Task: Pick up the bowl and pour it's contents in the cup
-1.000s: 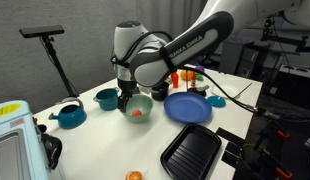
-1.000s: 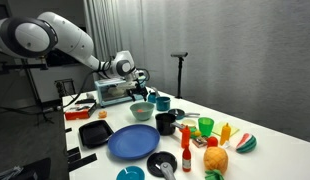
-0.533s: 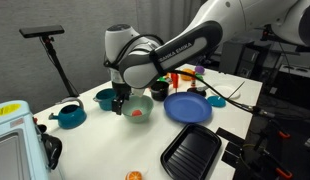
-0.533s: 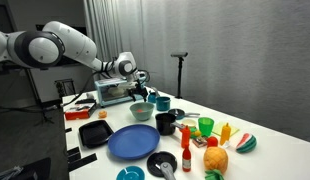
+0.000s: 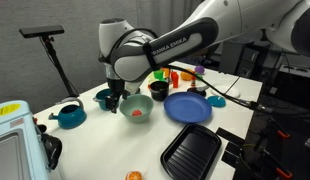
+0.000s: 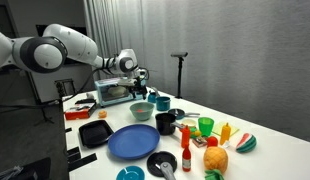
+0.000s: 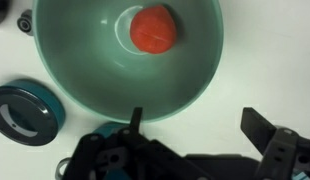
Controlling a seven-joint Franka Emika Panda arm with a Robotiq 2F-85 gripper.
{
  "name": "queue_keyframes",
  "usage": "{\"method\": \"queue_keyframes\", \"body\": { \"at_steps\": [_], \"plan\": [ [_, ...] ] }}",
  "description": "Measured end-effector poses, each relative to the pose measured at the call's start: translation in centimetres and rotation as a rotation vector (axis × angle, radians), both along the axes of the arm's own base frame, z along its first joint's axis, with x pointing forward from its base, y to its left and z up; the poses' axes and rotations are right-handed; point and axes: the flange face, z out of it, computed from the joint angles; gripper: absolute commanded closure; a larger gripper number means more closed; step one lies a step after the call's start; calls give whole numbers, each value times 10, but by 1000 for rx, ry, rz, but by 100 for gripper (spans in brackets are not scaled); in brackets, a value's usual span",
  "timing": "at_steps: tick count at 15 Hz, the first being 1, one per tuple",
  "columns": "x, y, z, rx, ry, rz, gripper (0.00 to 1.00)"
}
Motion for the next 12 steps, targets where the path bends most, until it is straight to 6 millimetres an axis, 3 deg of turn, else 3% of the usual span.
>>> {"method": "queue_keyframes", "body": {
  "at_steps": [4, 5, 7, 12],
  "plan": [
    [-3, 9, -33, -17, 40, -27, 0],
    [-4, 12, -41, -23, 49, -25, 25],
    [-5, 15, -49, -37, 66, -24, 34],
    [-1, 12, -45, -57, 89, -36, 73]
  ]
}}
